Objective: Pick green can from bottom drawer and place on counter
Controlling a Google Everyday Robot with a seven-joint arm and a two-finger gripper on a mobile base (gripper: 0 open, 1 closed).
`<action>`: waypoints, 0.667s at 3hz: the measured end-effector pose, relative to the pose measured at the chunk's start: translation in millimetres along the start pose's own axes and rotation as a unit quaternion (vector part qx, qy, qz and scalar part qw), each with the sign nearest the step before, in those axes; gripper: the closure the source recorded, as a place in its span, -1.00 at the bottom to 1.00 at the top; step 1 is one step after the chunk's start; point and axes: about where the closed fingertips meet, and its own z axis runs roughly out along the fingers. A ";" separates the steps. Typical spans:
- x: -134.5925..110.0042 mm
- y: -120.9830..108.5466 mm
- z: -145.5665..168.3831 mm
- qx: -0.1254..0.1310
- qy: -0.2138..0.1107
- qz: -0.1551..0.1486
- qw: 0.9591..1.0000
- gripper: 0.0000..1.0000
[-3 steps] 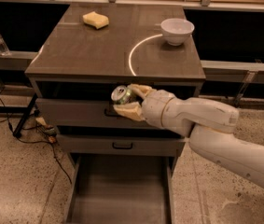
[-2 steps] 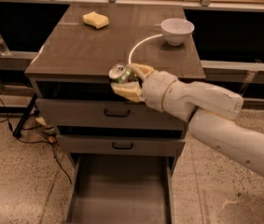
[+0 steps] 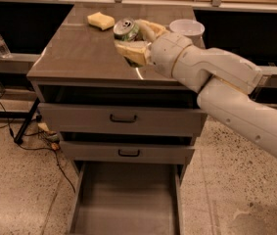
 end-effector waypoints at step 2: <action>23.1 -39.3 35.3 0.037 -0.005 0.062 0.997 1.00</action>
Offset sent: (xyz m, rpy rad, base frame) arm 0.0768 -0.0117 -0.0164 0.1575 0.1096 -0.0812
